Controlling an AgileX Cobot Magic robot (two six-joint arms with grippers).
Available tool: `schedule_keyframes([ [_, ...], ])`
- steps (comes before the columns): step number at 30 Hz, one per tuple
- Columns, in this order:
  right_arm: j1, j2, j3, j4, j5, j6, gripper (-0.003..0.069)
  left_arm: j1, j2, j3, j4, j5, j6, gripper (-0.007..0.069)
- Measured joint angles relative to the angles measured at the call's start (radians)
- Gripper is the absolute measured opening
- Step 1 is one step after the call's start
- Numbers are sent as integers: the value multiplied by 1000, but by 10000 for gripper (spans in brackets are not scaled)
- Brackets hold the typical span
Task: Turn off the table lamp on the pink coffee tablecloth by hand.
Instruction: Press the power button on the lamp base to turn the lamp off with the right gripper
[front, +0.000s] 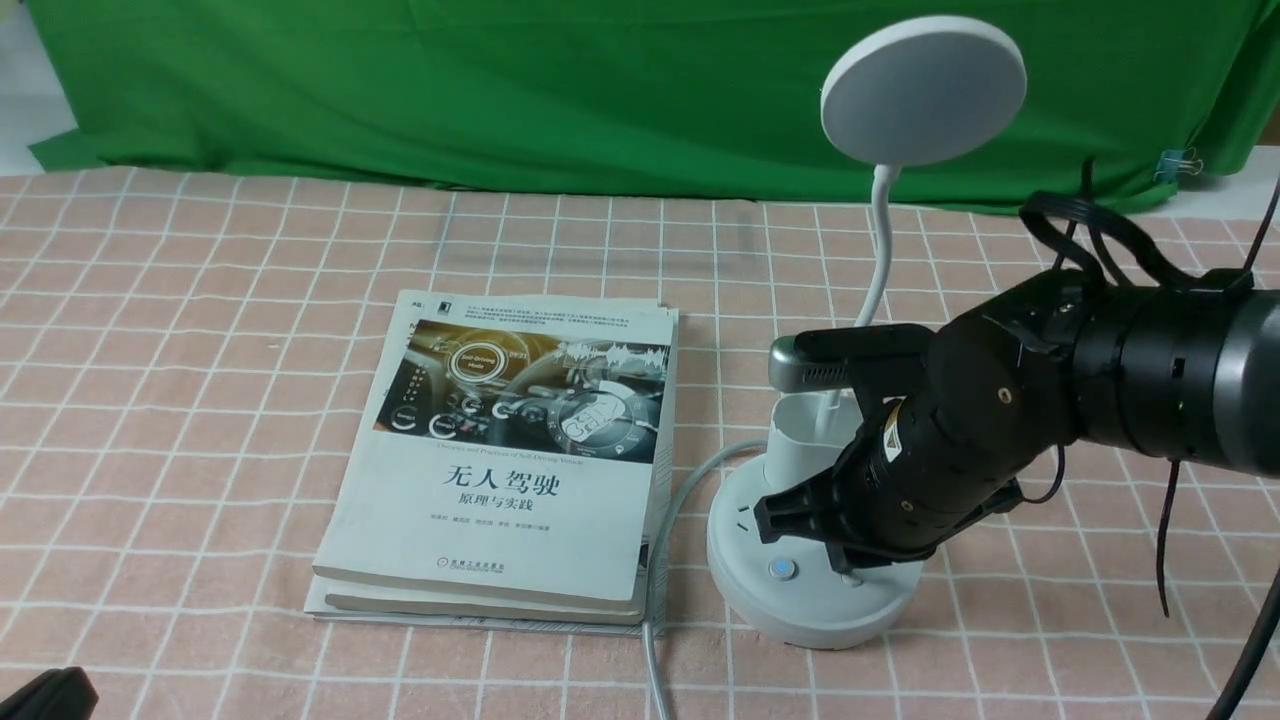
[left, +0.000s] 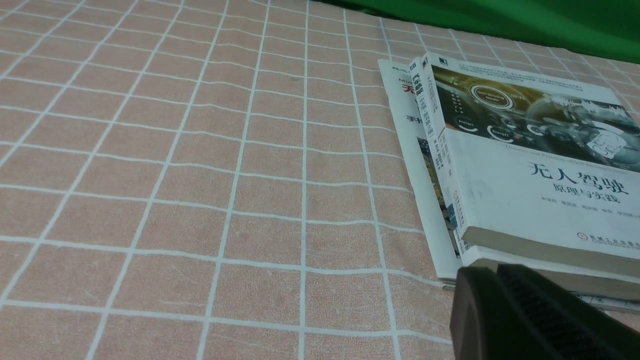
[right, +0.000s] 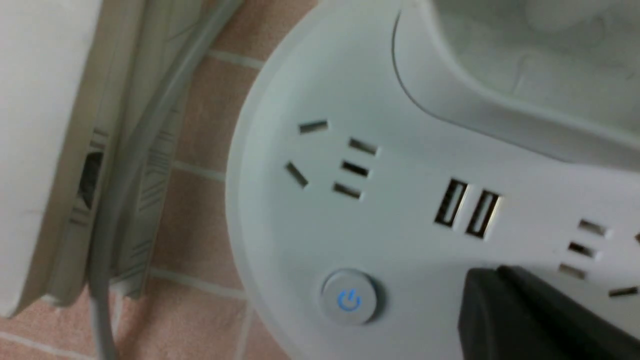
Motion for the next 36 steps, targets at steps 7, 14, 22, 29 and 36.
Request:
schedule_keyframes([
  [7, 0, -75, 4, 0, 10, -1, 43, 0, 0, 0, 0, 0, 0, 6],
  [14, 0, -64, 13, -2, 31, -1, 43, 0, 0, 0, 0, 0, 0, 6],
  [22, 0, -16, 22, -3, 23, -1, 43, 0, 0, 0, 0, 0, 0, 6],
  [29, 0, -32, 22, -3, 21, -2, 43, 0, 0, 0, 0, 0, 0, 6],
  [36, 0, -61, 23, -3, -6, -2, 43, 0, 0, 0, 0, 0, 0, 6],
])
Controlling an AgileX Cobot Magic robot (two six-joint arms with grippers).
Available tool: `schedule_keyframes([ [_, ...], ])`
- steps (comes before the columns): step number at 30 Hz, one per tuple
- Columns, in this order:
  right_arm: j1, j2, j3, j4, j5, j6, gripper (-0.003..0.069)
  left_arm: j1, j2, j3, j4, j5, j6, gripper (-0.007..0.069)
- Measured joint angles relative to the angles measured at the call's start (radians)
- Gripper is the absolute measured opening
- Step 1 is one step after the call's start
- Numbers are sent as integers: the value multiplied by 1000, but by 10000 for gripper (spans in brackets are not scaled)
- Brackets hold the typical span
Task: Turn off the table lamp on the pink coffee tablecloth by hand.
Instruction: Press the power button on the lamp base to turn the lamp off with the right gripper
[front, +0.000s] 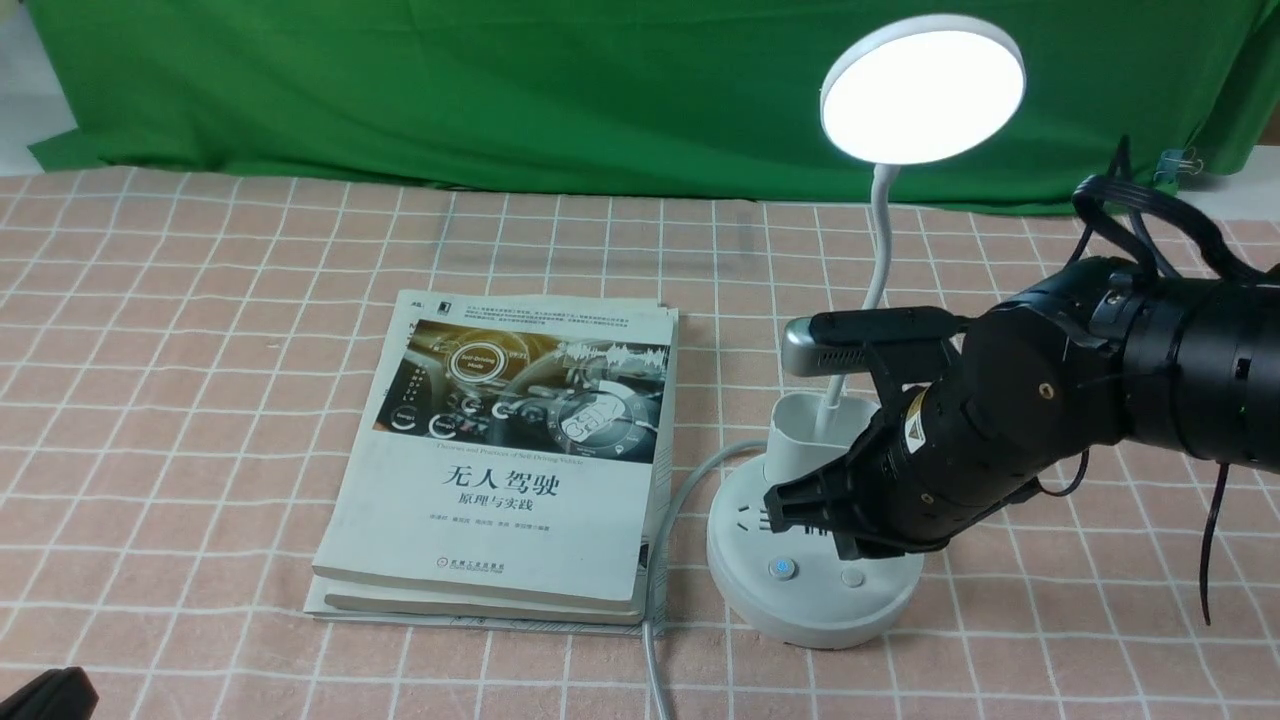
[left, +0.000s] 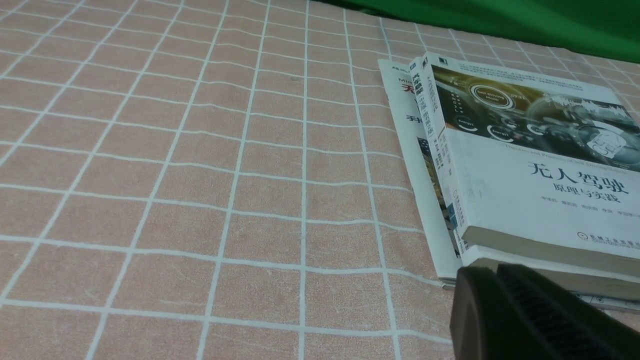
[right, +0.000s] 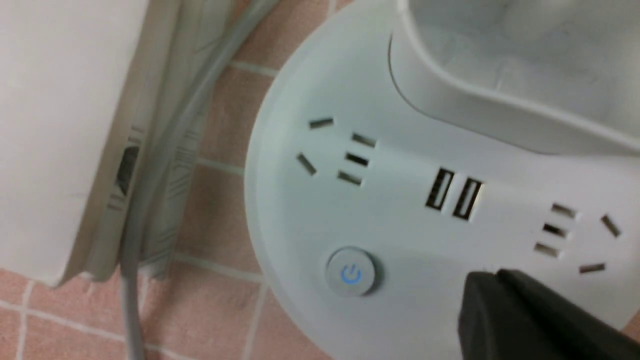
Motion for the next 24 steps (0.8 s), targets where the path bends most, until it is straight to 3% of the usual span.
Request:
schedule_keyframes([
  [12, 0, 57, -5, 1, -11, -18, 43, 0, 0, 0, 0, 0, 0, 6],
  [24, 0, -52, -1, 9, 8, -22, 42, 0, 0, 0, 0, 0, 0, 6],
])
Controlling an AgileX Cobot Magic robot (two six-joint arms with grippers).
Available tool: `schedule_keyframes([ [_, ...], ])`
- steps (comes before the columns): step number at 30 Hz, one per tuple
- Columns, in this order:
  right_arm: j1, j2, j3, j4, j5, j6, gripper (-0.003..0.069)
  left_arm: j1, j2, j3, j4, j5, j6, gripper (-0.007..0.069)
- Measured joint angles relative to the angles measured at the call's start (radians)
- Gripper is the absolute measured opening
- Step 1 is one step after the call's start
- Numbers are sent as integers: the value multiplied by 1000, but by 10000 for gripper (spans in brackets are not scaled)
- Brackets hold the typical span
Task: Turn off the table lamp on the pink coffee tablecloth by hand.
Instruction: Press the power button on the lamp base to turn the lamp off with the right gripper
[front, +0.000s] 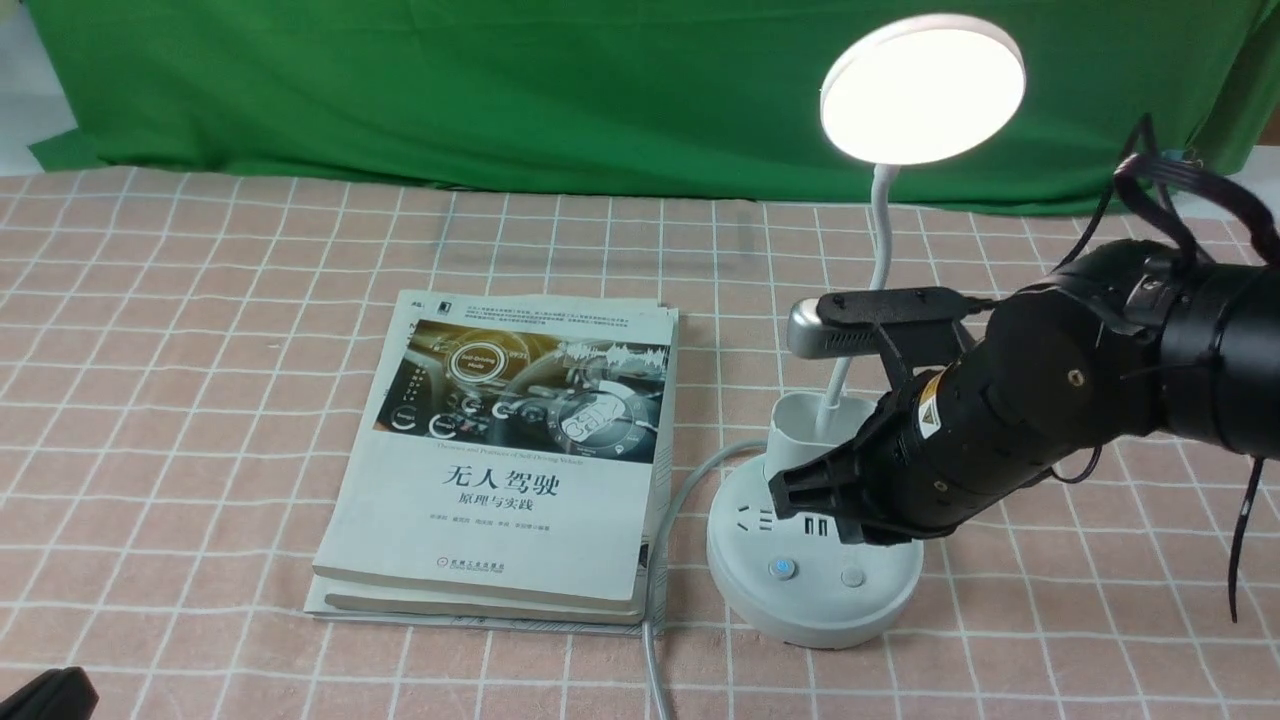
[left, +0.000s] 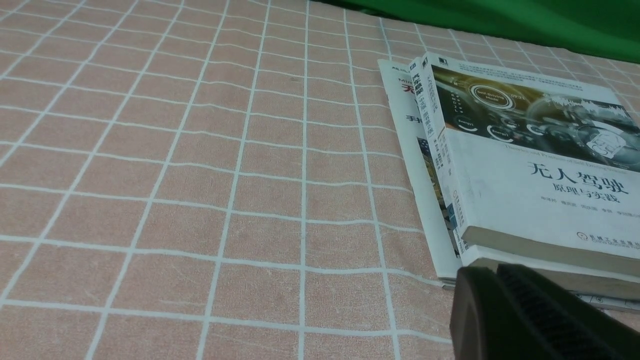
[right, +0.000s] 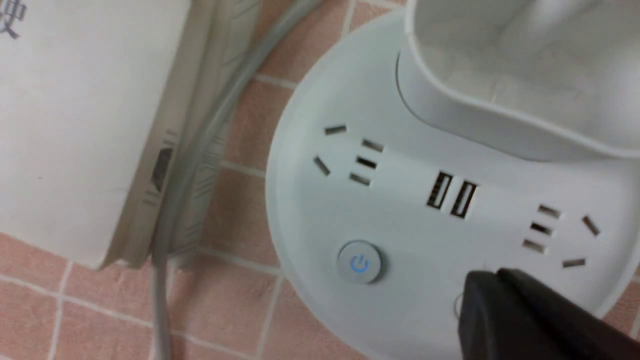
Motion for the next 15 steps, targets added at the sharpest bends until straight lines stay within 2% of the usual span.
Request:
schedule_keyframes([
  [15, 0, 95, 1, 2, 18, 0, 42, 0, 0, 0, 0, 0, 0, 6],
])
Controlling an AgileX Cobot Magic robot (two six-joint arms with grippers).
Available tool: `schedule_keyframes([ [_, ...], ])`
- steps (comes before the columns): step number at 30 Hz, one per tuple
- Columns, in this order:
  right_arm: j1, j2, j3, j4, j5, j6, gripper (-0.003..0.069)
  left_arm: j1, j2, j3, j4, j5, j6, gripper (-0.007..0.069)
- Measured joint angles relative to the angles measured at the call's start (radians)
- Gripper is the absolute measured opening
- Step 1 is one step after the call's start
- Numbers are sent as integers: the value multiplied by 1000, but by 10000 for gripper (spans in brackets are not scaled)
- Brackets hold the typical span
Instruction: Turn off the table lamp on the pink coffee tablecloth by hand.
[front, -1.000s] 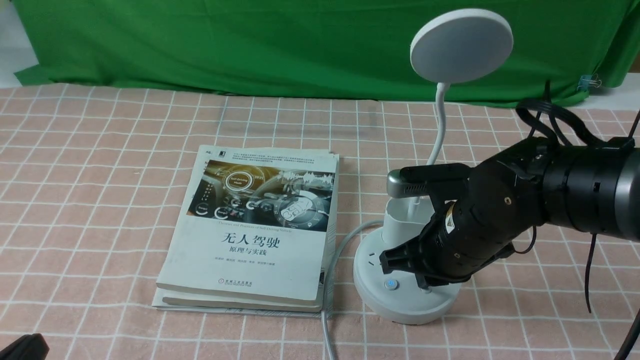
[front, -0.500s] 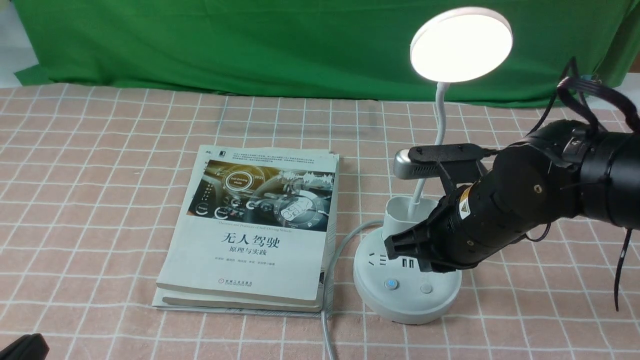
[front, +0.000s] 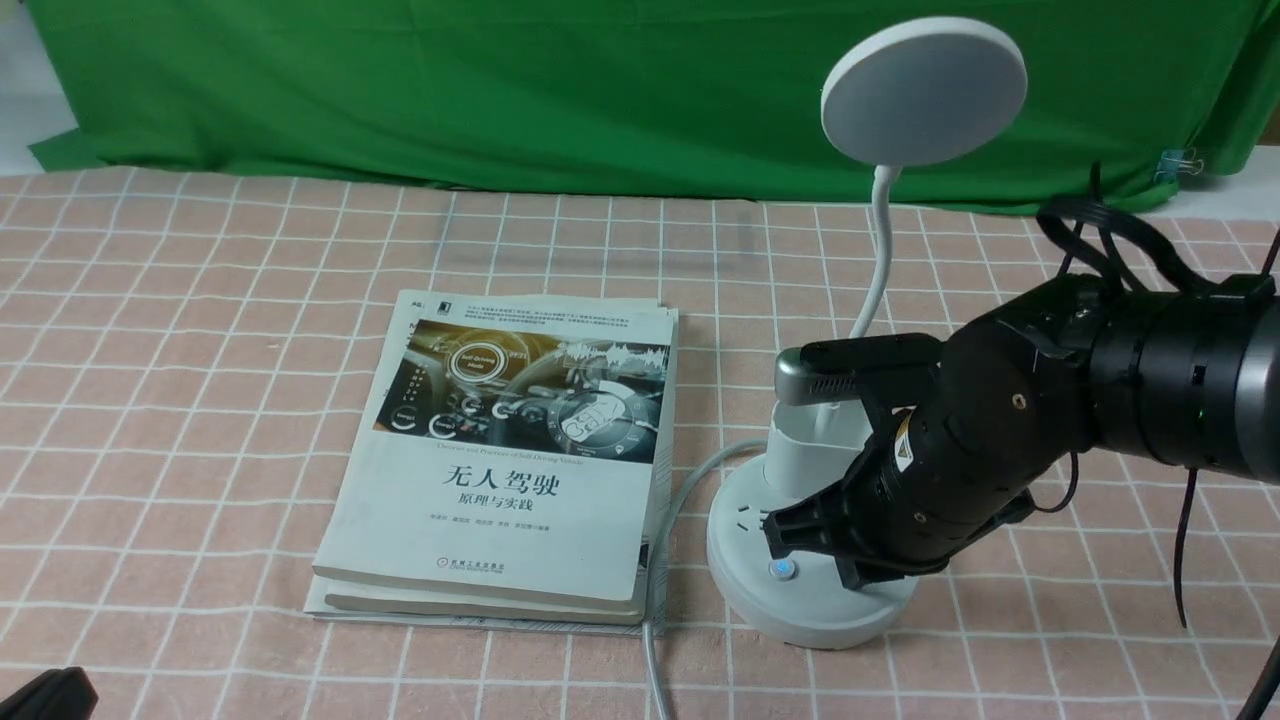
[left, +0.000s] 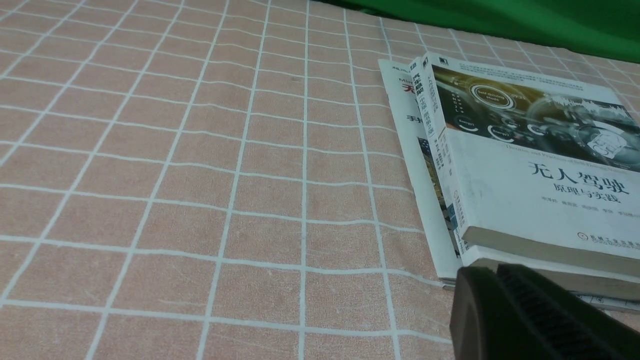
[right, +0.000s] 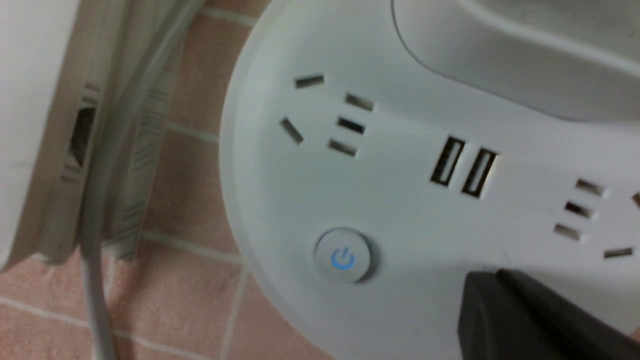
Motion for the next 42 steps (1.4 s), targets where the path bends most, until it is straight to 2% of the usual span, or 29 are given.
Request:
schedule_keyframes([
  [31, 0, -15, -2, 1, 13, -10, 43, 0, 0, 0, 0, 0, 0, 6],
  [37, 0, -200, 21, -13, 98, -12, 44, 0, 0, 0, 0, 0, 0, 6],
  [42, 0, -374, 124, -17, 149, -20, 44, 0, 0, 0, 0, 0, 0, 6],
])
